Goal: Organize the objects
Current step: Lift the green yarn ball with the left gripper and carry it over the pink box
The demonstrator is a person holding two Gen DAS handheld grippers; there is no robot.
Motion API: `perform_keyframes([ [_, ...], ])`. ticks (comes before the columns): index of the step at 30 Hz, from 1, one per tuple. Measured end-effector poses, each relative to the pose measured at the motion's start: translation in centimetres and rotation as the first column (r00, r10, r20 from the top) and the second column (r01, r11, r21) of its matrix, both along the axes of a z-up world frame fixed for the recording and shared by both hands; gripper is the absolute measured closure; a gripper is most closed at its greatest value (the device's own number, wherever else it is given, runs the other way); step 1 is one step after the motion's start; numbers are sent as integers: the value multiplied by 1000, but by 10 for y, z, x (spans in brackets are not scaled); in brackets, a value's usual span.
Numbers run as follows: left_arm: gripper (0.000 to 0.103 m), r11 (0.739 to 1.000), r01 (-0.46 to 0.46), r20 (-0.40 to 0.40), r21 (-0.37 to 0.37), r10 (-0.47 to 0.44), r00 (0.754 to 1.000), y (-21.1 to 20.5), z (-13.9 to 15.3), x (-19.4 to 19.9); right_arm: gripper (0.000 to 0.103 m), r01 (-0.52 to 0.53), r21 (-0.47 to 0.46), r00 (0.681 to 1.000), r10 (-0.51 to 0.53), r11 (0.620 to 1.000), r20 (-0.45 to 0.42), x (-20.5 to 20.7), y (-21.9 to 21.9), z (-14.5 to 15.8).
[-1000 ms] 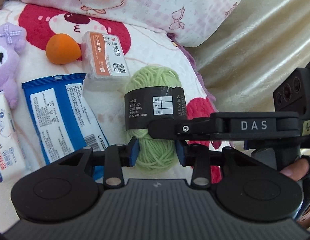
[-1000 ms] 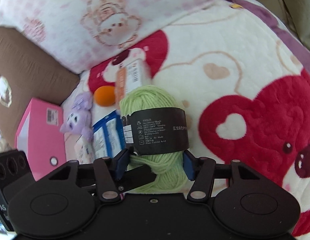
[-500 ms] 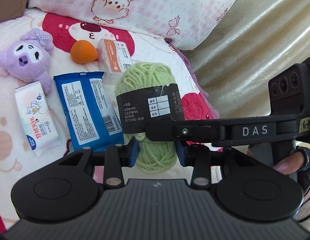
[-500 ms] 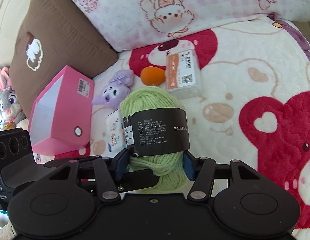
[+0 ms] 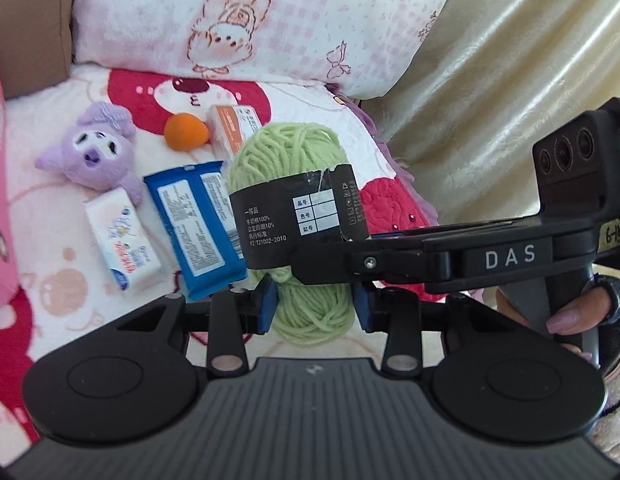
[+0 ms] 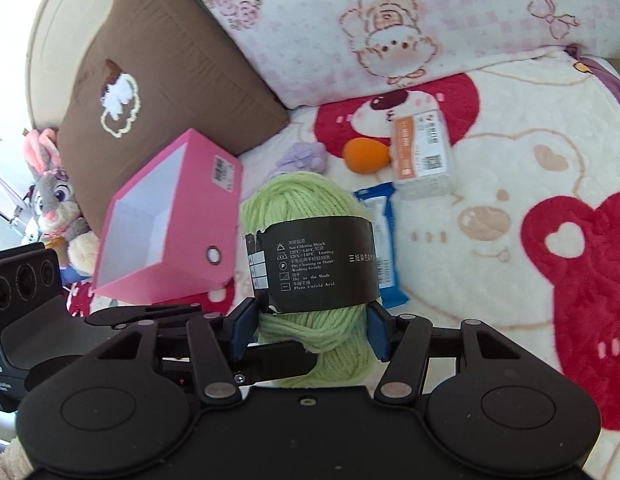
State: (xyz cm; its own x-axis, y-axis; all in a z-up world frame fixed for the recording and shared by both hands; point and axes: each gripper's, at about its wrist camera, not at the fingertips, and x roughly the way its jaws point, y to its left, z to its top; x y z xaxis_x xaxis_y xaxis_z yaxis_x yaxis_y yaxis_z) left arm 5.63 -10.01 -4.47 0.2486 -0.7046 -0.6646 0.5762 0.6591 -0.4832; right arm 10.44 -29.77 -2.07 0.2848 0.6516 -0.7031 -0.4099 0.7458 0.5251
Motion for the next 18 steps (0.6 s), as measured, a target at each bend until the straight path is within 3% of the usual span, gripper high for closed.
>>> perform_keyframes([
  [11,65,999,-12,51,32,10,999,48,39,-24,42,-56,24,997,54,998,54,-37,34,31],
  [18,65,999,-46,40,21,45,998,72,49,-28,42,-77,-19,995,78,997,60,-47,58,48],
])
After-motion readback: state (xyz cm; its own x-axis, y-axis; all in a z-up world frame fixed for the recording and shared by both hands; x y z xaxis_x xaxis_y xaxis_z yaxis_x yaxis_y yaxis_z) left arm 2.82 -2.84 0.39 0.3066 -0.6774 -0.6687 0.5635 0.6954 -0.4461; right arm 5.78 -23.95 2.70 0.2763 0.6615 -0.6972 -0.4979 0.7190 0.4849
